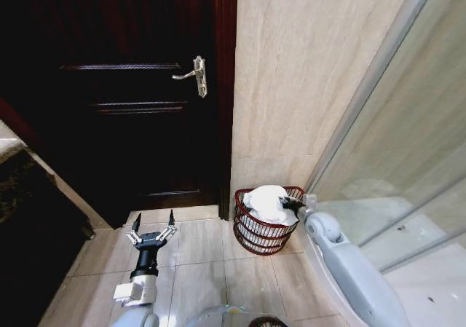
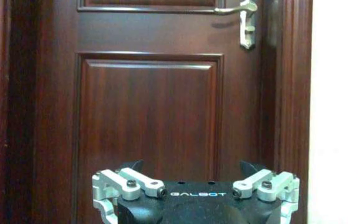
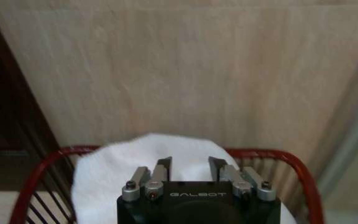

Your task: Discard the used towel into the hamper.

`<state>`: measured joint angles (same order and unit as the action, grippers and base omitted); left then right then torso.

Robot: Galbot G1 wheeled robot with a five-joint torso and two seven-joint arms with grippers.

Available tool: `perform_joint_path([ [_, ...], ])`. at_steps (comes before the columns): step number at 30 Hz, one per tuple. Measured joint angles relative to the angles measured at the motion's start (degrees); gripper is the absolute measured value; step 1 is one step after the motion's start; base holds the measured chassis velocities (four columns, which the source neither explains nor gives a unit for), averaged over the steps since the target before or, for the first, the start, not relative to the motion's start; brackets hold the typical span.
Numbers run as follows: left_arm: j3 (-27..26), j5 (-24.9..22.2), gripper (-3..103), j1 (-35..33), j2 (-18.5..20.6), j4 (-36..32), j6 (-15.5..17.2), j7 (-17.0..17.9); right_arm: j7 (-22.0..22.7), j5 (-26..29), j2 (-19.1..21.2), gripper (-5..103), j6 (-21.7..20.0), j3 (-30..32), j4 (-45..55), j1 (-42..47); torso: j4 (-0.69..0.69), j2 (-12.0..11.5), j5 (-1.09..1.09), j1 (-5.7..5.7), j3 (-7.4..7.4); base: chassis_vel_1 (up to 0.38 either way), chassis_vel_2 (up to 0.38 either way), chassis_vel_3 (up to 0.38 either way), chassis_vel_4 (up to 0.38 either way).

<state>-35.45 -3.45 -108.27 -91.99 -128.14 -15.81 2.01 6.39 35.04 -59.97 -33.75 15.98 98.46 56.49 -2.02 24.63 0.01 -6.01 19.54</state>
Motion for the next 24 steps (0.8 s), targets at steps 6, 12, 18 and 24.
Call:
perform_joint_path([
  [6, 1.47, 1.1, 100, 0.3, 0.54, 0.21, 0.96, 0.55, -6.8, -3.27, -2.21, 61, 2.78, -2.25, -6.39, -3.79, 0.0, -0.02, -0.03, 0.0, 0.0, 0.0, 0.0, 0.0, 0.0],
  [12, 1.37, 1.33, 100, 0.16, 0.54, -0.47, 1.55, 0.66, -7.58, -5.1, -3.78, 88, 2.73, -5.16, -10.87, -6.08, 0.0, -0.02, -0.01, 0.0, 0.0, 0.0, 0.0, 0.0, 0.0],
  [18, 0.97, 1.33, 100, -0.14, 0.48, -0.79, 1.4, 0.67, -8.71, -6.22, -3.7, 99, -0.86, -5.42, -13.84, -5.1, 0.01, -0.02, -0.01, 0.0, -0.01, 0.0, 0.0, 0.0, 0.0],
  [24, 1.03, 1.33, 100, -0.1, 0.33, -0.96, 1.36, 0.7, -9.4, -4.42, -3.47, 100, -5.45, -4.19, -14.87, -4.57, 0.0, -0.01, -0.01, 0.0, -0.02, 0.0, 0.0, 0.0, 0.0],
])
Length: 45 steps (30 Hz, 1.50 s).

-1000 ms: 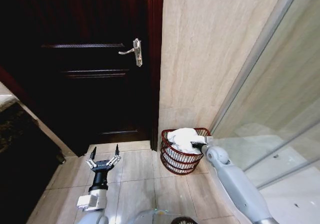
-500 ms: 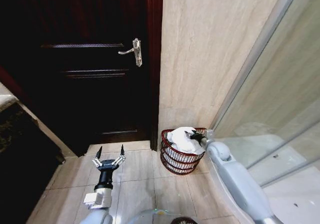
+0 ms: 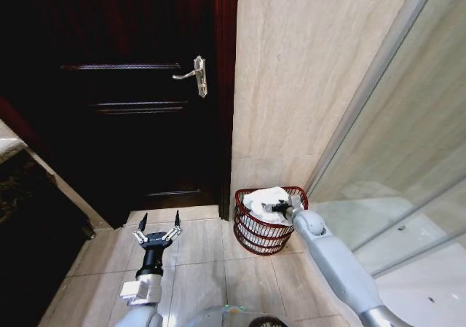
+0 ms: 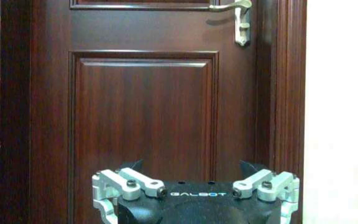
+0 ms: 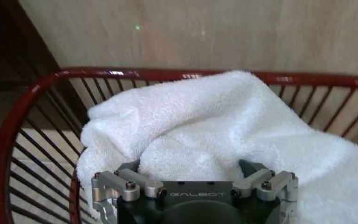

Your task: Discard the used towel into the hamper.

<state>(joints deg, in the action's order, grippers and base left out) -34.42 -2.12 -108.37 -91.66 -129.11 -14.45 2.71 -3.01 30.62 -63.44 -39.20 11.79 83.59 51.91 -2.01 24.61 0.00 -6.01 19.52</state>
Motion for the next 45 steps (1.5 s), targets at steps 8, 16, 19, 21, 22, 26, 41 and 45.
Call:
perform_joint_path([
  [8, 0.19, 0.18, 100, 0.0, -0.32, -0.07, -0.08, 0.01, 2.86, 1.66, 0.8, 100, 0.81, 0.63, 3.91, 0.01, 0.02, -0.02, -0.02, 0.0, 0.01, 0.0, 0.0, 0.0, 0.0],
  [16, 0.43, 0.54, 100, -0.09, -0.46, 0.16, -0.39, 0.07, 5.43, 2.29, 1.67, 100, 3.66, 0.37, 5.94, -5.12, 0.0, -0.02, 0.01, 0.0, 0.01, 0.0, 0.0, 0.0, 0.0],
  [19, 0.44, 0.68, 100, -0.04, -0.47, 0.21, -0.4, 0.09, 4.3, 1.6, 1.03, 100, 5.88, -0.73, 1.48, -8.44, 0.0, -0.02, -0.01, 0.0, 0.01, 0.0, 0.0, 0.0, 0.0],
  [21, 0.33, 0.69, 100, -0.01, -0.48, 0.21, -0.4, 0.1, 3.84, 1.48, 0.67, 100, 6.35, -1.07, -0.31, -9.58, -0.01, -0.02, 0.02, 0.0, 0.01, 0.0, 0.0, 0.0, 0.0],
  [22, 0.16, 0.67, 100, 0.01, -0.48, 0.19, -0.33, 0.11, 3.44, 1.96, 0.17, 100, 6.5, -1.46, -2.25, -10.59, -0.01, -0.02, 0.01, 0.0, 0.01, 0.0, 0.0, 0.0, 0.0],
  [26, -0.33, 0.27, 100, 0.16, -0.46, 0.16, -0.2, 0.12, 2.18, 2.03, -0.84, 100, 6.37, -1.74, -4.82, -10.72, 0.0, -0.02, 0.0, 0.0, 0.01, 0.0, 0.0, 0.0, 0.0],
  [41, -0.43, -0.14, 100, 0.59, -0.24, 0.47, -0.24, 0.13, 1.21, 0.8, -2.07, 100, 5.13, -0.86, -4.21, -4.19, 0.0, -0.02, -0.01, 0.0, 0.0, 0.0, 0.0, 0.0, 0.0],
  [45, -0.32, -0.16, 100, 0.58, -0.08, 0.43, -0.23, 0.13, 1.1, 0.89, -1.51, 100, 3.62, -0.62, -2.08, -2.29, 0.01, -0.02, 0.0, 0.0, 0.0, 0.0, 0.0, 0.0, 0.0],
])
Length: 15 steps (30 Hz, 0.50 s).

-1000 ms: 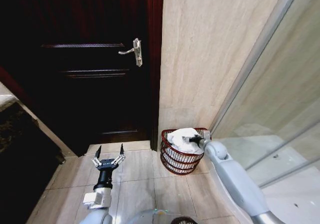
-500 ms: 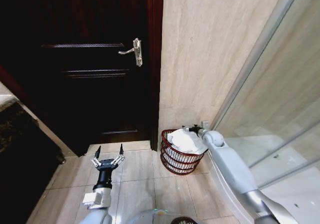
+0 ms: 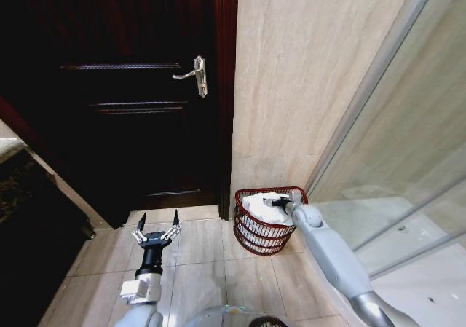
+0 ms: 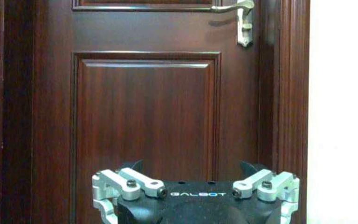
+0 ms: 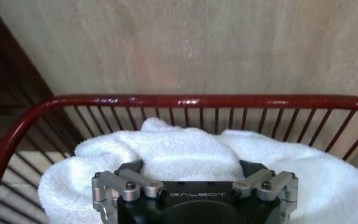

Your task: Discard the used towel into the hamper.

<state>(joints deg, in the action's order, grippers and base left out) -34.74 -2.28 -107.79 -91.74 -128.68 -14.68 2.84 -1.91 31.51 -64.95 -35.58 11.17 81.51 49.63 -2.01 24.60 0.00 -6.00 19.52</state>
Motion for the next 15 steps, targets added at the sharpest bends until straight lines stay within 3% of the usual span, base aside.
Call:
perform_joint_path([
  [15, -0.46, -0.22, 100, -0.63, -0.07, -0.08, -0.82, -0.01, -2.39, -0.01, -0.81, 100, -4.52, -0.66, -5.13, -2.65, -0.01, 0.0, 0.0, 0.0, 0.0, 0.0, 0.0, 0.0, 0.0],
])
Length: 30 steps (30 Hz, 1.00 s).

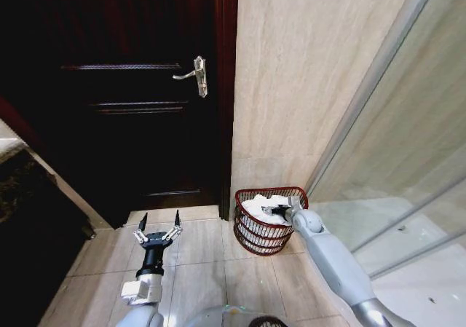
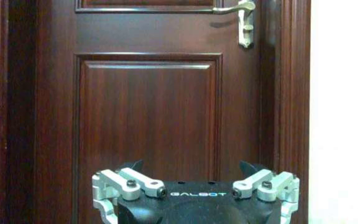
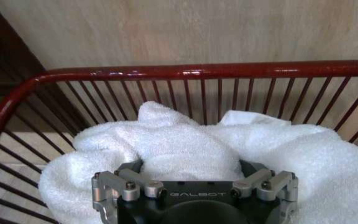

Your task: Discard the used towel into the hamper.

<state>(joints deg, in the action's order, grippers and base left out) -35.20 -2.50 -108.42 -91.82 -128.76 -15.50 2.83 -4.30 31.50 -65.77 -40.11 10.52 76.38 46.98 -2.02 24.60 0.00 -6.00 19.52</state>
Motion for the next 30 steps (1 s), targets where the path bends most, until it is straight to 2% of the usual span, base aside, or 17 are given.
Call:
perform_joint_path([
  [6, -0.42, -0.27, 100, 0.11, -0.05, -0.01, -0.1, 0.0, -0.34, -0.97, -0.72, 100, 0.46, -0.18, -2.01, -0.58, 0.0, 0.0, 0.0, 0.0, 0.01, 0.0, 0.0, 0.0, 0.0],
  [9, -0.32, -0.29, 100, 0.23, -0.01, -0.08, -0.1, 0.0, 1.58, -0.95, -0.67, 100, 1.49, -0.01, -0.74, -0.33, 0.01, 0.0, -0.04, 0.0, 0.02, 0.0, 0.0, 0.0, 0.0],
  [13, 0.33, -0.17, 100, 0.34, 0.01, -0.08, -0.1, 0.0, 3.9, 0.36, 1.51, 100, 1.41, 0.55, 5.24, 0.73, 0.02, -0.01, 0.0, -0.01, 0.02, 0.0, 0.0, 0.0, 0.0],
  [16, 0.86, -0.04, 100, 0.35, 0.11, -0.42, -0.1, 0.0, 6.99, 4.76, 5.87, 100, -0.15, 0.06, 13.28, 3.63, 0.02, 0.0, 0.01, 0.0, 0.02, 0.0, 0.0, 0.0, 0.0],
  [17, 0.86, -0.04, 100, 0.35, 0.11, -0.42, -0.1, 0.0, 6.99, 4.76, 5.87, 100, -0.15, 0.06, 13.28, 3.63, 0.02, 0.0, 0.01, 0.0, 0.02, 0.0, 0.0, 0.0, 0.0],
  [21, -0.21, -0.84, 100, 0.09, 1.06, -2.29, 0.33, -0.47, 7.56, 8.45, 13.43, 100, -1.75, 0.05, 23.36, 9.32, 0.05, 0.0, -0.01, 0.0, 0.0, 0.0, 0.0, 0.0, 0.0],
  [22, -0.21, -0.84, 100, 0.09, 1.06, -2.29, 0.33, -0.47, 7.56, 8.45, 13.43, 100, -1.75, 0.05, 23.36, 9.32, 0.05, 0.0, -0.01, 0.0, 0.0, 0.0, 0.0, 0.0, 0.0],
  [25, -0.91, -1.28, 100, -0.34, 0.94, -2.66, 0.11, -1.06, 8.58, 10.52, 16.92, 100, -1.89, 0.35, 28.59, 11.51, 0.02, 0.0, 0.01, 0.0, 0.0, 0.0, 0.0, 0.0, 0.0],
  [27, -0.87, -1.28, 100, -0.4, 0.77, -2.49, -0.23, -1.08, 9.07, 11.26, 17.42, 100, -1.9, 0.29, 29.51, 11.66, 0.01, 0.0, 0.0, 0.0, 0.0, 0.0, 0.0, 0.0, 0.0],
  [30, -0.33, -1.13, 100, -0.72, 0.12, -2.08, -0.73, -1.14, 12.12, 14.45, 18.46, 100, -1.91, -0.58, 31.62, 11.8, -0.02, 0.0, 0.0, 0.0, 0.0, 0.0, 0.0, 0.0, 0.0],
])
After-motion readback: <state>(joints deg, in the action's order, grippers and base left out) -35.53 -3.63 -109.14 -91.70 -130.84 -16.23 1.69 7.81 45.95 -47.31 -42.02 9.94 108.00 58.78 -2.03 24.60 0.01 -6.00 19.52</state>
